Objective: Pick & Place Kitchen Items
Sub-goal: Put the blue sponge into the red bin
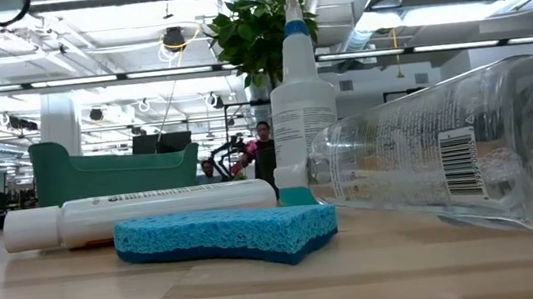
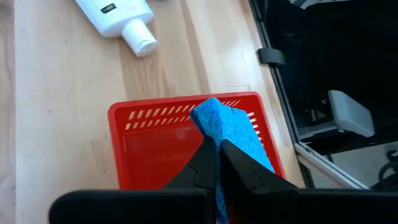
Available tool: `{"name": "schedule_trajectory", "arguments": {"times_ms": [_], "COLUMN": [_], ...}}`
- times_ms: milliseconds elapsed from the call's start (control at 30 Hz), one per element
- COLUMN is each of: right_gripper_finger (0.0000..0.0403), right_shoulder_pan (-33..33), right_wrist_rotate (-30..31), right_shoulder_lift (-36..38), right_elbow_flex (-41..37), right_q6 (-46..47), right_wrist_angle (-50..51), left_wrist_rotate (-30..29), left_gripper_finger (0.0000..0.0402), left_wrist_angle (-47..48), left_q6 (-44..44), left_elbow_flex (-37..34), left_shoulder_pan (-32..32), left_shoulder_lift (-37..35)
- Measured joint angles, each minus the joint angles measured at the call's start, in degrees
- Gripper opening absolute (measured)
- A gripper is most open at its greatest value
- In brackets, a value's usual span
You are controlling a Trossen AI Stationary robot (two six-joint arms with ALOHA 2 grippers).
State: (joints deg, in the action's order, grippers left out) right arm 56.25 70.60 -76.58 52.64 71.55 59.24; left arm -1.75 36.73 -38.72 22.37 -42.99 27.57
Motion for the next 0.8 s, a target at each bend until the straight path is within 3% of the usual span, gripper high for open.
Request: {"name": "schedule_trajectory", "arguments": {"times_ms": [400,800], "right_gripper_finger": [0.0171,0.0171], "right_shoulder_pan": [0.07,1.49], "right_wrist_rotate": [-0.06,0.01], "right_shoulder_lift": [0.0,0.0], "right_elbow_flex": [0.0,0.0], "right_q6": [-1.68,-1.7], "right_wrist_angle": [-0.85,-1.07], "left_wrist_rotate": [-1.12,-2.53], "left_gripper_finger": [0.0,0.0004], "left_wrist_angle": [-3.47,-4.59], "left_q6": [-0.67,-1.19], "left_elbow_flex": [-0.02,-0.03], "left_shoulder_pan": [-2.05,-2.42], "left_shoulder_lift": [8.54,11.86]}}
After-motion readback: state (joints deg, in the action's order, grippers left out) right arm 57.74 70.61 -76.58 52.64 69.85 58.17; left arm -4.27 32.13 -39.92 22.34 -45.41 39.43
